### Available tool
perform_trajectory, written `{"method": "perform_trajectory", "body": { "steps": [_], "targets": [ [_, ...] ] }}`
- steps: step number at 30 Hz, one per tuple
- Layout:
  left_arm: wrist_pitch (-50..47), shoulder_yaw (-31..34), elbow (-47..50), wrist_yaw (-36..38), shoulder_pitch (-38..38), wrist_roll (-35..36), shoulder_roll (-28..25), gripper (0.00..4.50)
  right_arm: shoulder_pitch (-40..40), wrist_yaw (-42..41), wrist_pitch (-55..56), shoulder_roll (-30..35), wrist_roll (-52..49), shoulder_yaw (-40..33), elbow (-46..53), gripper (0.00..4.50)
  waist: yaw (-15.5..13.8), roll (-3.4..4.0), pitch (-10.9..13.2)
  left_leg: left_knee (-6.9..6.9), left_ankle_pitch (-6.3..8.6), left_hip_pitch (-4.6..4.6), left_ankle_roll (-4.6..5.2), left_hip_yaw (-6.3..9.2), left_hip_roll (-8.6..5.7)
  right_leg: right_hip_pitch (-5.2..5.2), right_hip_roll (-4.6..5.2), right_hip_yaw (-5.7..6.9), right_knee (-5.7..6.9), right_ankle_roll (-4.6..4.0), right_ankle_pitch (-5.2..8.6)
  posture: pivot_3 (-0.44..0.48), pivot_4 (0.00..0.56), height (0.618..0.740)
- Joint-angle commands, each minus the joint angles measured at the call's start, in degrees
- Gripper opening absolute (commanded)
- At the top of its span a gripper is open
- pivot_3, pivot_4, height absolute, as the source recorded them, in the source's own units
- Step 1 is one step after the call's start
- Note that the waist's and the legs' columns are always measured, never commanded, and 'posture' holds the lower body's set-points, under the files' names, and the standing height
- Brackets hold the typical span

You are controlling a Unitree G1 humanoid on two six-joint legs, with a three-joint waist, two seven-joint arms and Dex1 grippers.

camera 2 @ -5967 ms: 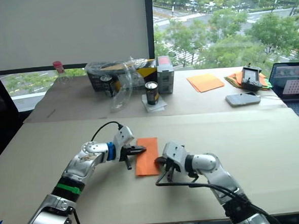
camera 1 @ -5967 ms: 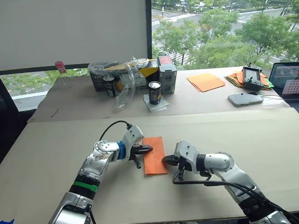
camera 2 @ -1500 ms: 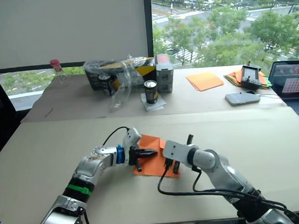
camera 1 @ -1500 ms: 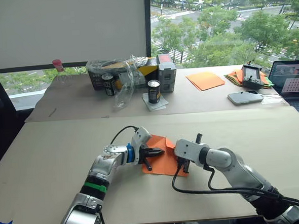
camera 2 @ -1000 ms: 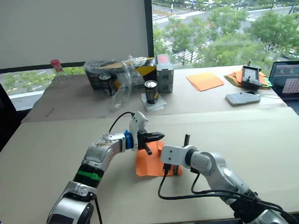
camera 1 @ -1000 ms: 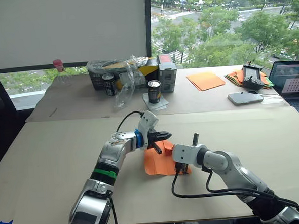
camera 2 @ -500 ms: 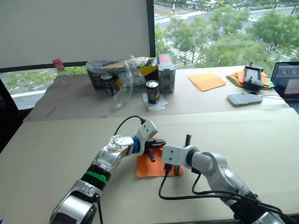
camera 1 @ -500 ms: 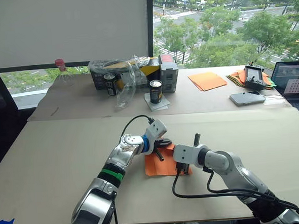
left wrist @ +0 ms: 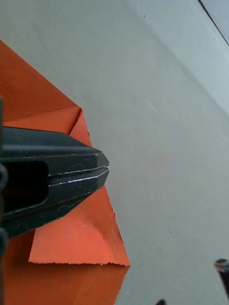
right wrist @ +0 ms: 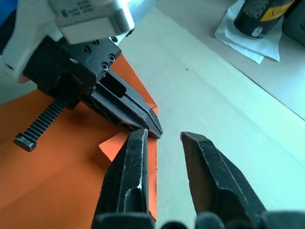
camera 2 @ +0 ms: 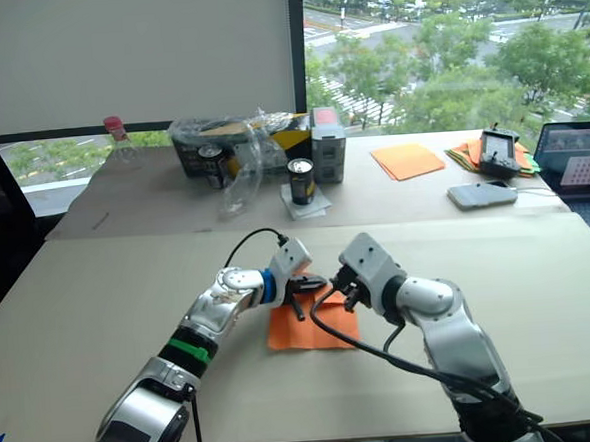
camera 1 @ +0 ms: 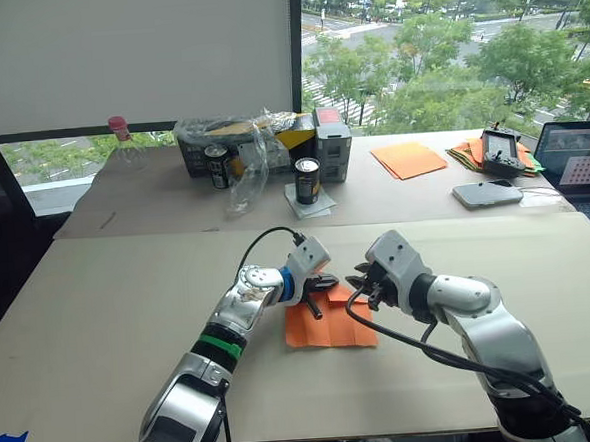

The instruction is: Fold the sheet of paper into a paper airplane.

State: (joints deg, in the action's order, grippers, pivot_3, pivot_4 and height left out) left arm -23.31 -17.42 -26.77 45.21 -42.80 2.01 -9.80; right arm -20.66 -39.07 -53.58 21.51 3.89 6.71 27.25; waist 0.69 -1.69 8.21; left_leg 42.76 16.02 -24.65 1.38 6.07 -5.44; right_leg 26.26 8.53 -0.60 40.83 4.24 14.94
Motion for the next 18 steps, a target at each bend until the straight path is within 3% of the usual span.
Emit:
{"method": "perform_trajectory", "body": {
  "steps": [1, 8, 18],
  "targets": [
    [-2.8, 1.3, 0.5, -1.8, 0.9, -0.2, -0.4, 0.00, -1.3, 3.6, -0.4, -2.1, -1.1, 0.6, -1.7, 0.02, 0.2, 0.02, 0.0, -0.01, -0.01, 0.00, -0.01, -0.01, 0.00, 0.04, 0.00, -0.02, 0.04, 0.00, 0.00, 0.000, 0.150, 0.670],
    [-5.8, -1.3, 5.0, 1.5, 4.0, -0.3, -1.9, 0.00, 3.7, 9.6, 9.8, -8.0, -3.6, -0.6, -11.3, 0.02, 0.2, 0.03, 0.0, -0.07, -0.02, 0.08, -0.04, -0.02, 0.00, 0.05, 0.00, -0.04, 0.15, 0.00, 0.00, 0.000, 0.150, 0.670],
    [-5.3, -1.1, 3.8, 0.7, 2.5, -0.6, -0.8, 0.00, 4.2, 12.5, 16.7, -8.5, -3.4, 1.8, -17.4, 0.02, 0.0, 0.05, 0.0, -0.03, -0.04, 0.27, -0.07, -0.04, -0.02, -0.12, -0.01, -0.06, 0.18, 0.01, 0.00, 0.000, 0.150, 0.670]
  ]
}}
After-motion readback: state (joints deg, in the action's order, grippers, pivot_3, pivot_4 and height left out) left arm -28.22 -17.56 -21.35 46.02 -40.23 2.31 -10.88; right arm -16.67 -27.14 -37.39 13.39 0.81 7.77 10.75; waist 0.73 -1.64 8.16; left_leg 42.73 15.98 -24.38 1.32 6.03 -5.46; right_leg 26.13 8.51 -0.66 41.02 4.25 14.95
